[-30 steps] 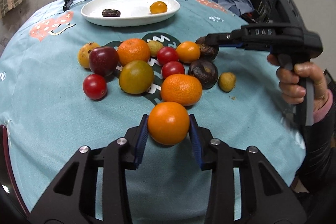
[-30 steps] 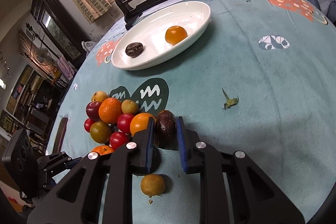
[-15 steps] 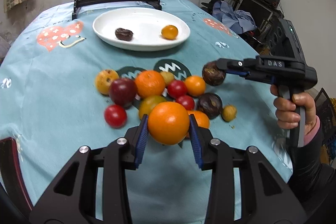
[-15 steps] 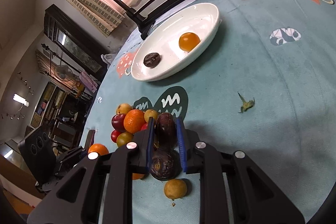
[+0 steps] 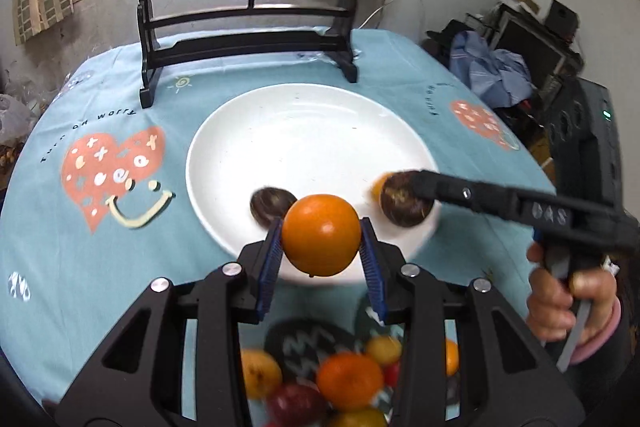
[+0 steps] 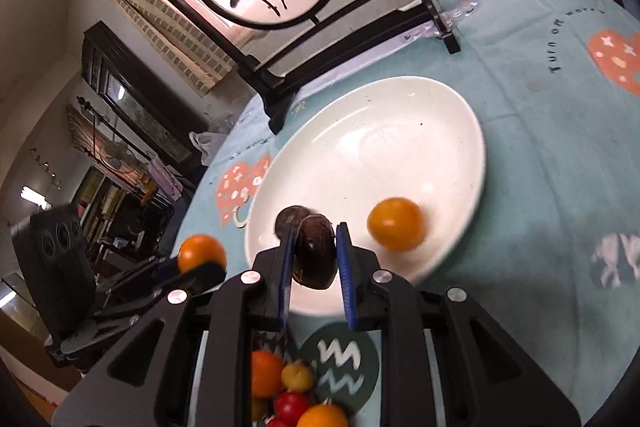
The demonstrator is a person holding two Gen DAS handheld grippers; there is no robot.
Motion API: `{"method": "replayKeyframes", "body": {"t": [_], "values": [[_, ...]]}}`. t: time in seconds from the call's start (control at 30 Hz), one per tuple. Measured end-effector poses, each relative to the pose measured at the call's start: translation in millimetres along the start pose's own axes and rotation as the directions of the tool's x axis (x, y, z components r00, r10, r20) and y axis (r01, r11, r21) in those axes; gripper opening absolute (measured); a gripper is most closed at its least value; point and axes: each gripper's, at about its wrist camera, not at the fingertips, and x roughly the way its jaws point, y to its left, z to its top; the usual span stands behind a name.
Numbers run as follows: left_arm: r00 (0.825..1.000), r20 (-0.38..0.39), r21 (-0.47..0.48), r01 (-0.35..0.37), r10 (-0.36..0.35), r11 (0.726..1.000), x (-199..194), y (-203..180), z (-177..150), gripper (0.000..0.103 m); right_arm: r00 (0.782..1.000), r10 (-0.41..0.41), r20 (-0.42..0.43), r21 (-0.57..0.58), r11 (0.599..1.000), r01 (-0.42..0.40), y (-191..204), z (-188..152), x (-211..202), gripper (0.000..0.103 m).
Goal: Organize fruits
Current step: 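Carry both fruits over the white plate and release them, then grasp the yellow-green fruit with the right gripper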
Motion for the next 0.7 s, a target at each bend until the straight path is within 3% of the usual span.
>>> {"method": "replayKeyframes", "body": {"t": [0.17, 0.23, 0.27, 0.3, 0.5, 0.53, 0.57, 0.6, 0.7], "values": [[0.998, -0.044, -0.029, -0.038, 0.037, 0.999, 36, 14, 16, 0.038, 1.0, -0.007, -0.002, -0.021, 1.0, 0.007, -4, 6, 12, 0.023], [0.998, -0.031, -0.032, -0.062, 0.061, 0.998, 37, 14, 18, 0.055, 1.0, -0.006, 0.012, -0.03, 1.0, 0.006, -2, 8, 7, 0.023], [0.997, -0.009, -0.034, -0.078, 0.078, 0.996, 33, 14, 17, 0.079, 1.0, -0.013, 0.012, -0.036, 0.999, 0.014, -1, 8, 4, 0.024], [0.995, 0.029, -0.037, -0.097, 0.098, 0.995, 25, 13, 16, 0.085, 1.0, -0.025, 0.012, -0.043, 0.999, 0.025, 1, 8, 1, 0.024], [0.986, 0.124, -0.015, -0.109, 0.11, 0.994, -34, 2, -2, 0.093, 0.995, -0.089, 0.051, -0.132, 0.987, 0.095, 25, -14, -34, 0.024], [0.984, 0.138, -0.015, -0.112, 0.113, 0.994, -44, 0, -9, 0.095, 0.995, -0.086, 0.047, -0.151, 0.984, 0.092, 30, -21, -40, 0.026], [0.982, 0.152, -0.015, -0.109, 0.11, 0.994, -53, -1, -17, 0.098, 0.995, -0.086, 0.055, -0.161, 0.982, 0.094, 34, -28, -46, 0.041], [0.98, 0.167, -0.018, -0.104, 0.105, 0.994, -61, -1, -26, 0.1, 0.993, -0.088, 0.082, -0.168, 0.981, 0.101, 37, -35, -53, 0.05], [0.979, 0.17, -0.032, -0.106, 0.11, 0.994, -79, 0, -60, 0.101, 0.985, -0.109, 0.134, -0.221, 0.966, 0.137, 47, -64, -73, 0.05]]}}
